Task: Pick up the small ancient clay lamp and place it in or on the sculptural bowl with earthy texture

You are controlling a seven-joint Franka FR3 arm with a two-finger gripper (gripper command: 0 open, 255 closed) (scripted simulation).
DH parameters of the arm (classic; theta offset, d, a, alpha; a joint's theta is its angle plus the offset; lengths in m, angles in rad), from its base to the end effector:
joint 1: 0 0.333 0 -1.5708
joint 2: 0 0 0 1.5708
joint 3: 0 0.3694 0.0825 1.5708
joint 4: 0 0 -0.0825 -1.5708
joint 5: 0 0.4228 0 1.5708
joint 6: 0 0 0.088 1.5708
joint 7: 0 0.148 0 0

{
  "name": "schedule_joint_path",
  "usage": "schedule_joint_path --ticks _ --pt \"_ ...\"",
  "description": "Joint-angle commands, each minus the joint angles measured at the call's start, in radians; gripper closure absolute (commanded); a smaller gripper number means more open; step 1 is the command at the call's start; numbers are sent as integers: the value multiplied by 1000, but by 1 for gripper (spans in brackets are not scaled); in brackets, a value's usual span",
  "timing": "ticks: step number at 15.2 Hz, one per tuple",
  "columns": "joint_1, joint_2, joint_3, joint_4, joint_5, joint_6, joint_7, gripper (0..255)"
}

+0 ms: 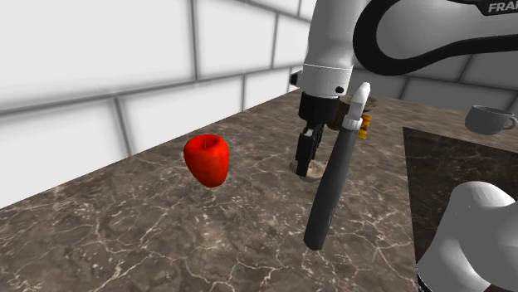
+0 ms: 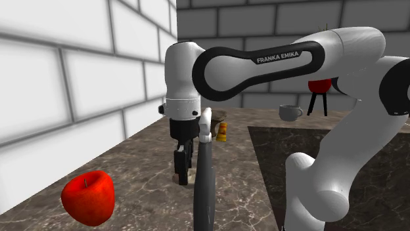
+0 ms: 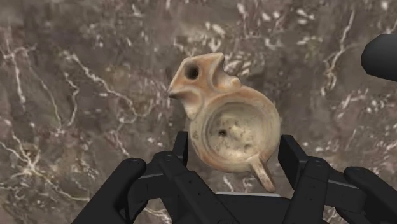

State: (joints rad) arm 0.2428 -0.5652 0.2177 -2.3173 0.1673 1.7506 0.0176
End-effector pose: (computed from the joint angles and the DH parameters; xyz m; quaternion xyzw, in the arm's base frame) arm 0.3386 0.2046 0.5396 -0.9819 -0.1880 0.0104 0.0225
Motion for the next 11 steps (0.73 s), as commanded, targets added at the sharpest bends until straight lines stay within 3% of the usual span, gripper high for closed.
schedule_joint_path --ticks 1,11 --pt "0 0 0 0 0 0 0 255" --pt "-1 1 -2 27 -2 -26 2 255"
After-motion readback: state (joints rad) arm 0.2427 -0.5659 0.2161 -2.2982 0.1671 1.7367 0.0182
